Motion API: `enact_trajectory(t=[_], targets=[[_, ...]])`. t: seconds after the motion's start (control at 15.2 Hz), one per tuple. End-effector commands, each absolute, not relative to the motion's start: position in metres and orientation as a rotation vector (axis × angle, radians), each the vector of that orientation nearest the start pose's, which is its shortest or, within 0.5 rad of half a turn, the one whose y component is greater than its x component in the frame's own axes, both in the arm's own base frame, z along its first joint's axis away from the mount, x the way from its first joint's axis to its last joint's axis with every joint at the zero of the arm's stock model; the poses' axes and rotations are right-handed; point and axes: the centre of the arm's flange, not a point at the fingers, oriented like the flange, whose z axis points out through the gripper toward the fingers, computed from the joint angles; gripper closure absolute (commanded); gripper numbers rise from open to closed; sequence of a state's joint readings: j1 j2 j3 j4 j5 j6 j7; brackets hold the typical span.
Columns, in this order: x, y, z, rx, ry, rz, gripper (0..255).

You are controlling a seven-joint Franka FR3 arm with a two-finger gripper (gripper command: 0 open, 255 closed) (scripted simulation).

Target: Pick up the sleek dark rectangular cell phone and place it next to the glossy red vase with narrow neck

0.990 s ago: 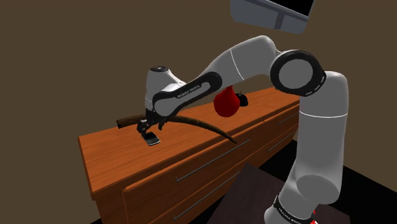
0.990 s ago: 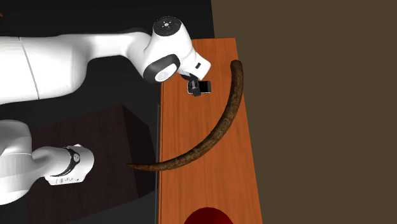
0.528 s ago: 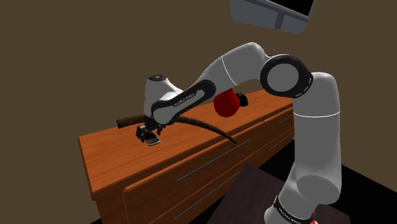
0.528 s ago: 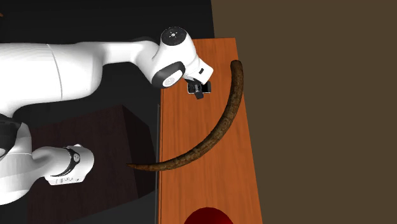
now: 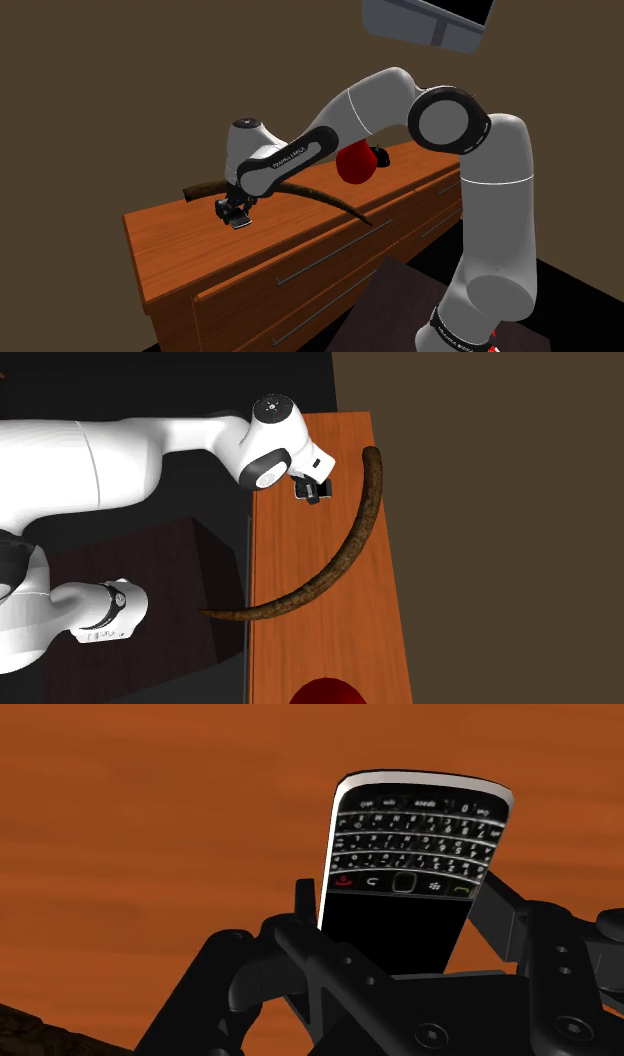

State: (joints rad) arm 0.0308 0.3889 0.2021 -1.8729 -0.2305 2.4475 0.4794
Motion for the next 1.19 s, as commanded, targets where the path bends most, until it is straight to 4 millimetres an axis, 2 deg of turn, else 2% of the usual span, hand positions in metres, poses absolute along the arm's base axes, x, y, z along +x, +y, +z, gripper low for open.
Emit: enact_trajectory(t=[0.0,0.53,1.12], targets=[[0.635,0.140,0.327,-3.136,0.168,-0.336,255],[0.635,0.140,0.327,-3.136,0.168,-0.336,255],[0.635,0.140,0.375,-3.136,0.168,-0.336,255]])
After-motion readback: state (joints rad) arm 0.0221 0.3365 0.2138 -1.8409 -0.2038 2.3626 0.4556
